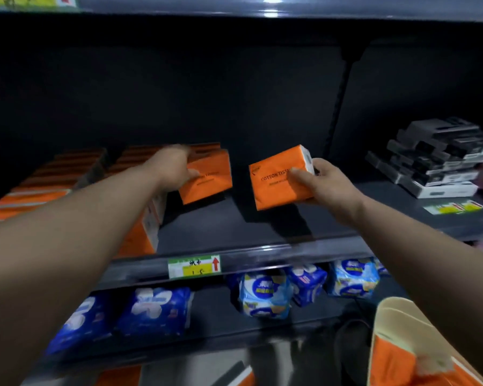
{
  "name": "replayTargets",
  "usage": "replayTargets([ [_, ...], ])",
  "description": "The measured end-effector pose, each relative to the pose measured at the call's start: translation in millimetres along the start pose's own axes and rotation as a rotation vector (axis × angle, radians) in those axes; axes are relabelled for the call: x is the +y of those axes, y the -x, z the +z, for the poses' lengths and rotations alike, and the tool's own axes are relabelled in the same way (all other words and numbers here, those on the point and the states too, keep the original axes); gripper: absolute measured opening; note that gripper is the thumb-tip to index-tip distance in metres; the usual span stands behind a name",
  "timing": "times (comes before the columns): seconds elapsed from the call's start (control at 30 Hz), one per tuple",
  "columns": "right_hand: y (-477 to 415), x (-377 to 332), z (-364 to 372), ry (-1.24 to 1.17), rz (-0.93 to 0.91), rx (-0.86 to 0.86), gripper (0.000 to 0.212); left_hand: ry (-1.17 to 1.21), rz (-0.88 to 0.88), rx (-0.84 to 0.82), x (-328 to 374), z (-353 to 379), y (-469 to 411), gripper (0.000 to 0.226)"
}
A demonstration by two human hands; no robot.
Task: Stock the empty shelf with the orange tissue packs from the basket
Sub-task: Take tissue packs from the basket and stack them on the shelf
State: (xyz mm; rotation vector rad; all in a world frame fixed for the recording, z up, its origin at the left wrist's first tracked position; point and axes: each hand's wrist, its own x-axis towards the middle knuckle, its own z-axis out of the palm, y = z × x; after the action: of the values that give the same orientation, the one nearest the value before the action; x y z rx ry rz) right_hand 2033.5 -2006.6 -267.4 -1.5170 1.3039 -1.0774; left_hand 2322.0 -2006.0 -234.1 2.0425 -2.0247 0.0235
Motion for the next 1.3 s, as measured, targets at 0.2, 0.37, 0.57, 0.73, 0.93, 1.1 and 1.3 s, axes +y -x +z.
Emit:
replayTargets([
  [0.2, -44, 6, 22, 0.025, -0.042, 0.041, 0.02, -0.01, -0.002, -0.061, -11, 20, -39, 0.052],
  [0.37, -63, 12, 29, -0.024, -0.027, 0.007, 0.036, -0.05, 0.0, -0.055, -30, 36, -59, 0.052],
  [0.57, -73, 22, 32, -0.041, -0.041, 0.038, 0.031, -0.1, 0.006, 0.04, -42, 49, -70, 0.043],
  [0.73, -76, 32, 35, -0.037, -0.034, 0.039, 0.031, -0.024, -0.012, 0.056, -42, 54, -79, 0.042],
  [0.93, -73, 36, 40, -0.044, -0.033, 0.006, 0.031, -0.053, 0.006, 0.075, -41, 57, -78, 0.038],
  [1.1, -70, 29, 58, -0.015, -0.059, -0.075, 0.04, -0.052, 0.013, 0.076, -45, 43, -69, 0.044],
  [1.3, -66, 17, 102, 0.154, -0.134, -0.093, 0.035, -0.181, -0.041, 0.156, -63, 26, -39, 0.031],
])
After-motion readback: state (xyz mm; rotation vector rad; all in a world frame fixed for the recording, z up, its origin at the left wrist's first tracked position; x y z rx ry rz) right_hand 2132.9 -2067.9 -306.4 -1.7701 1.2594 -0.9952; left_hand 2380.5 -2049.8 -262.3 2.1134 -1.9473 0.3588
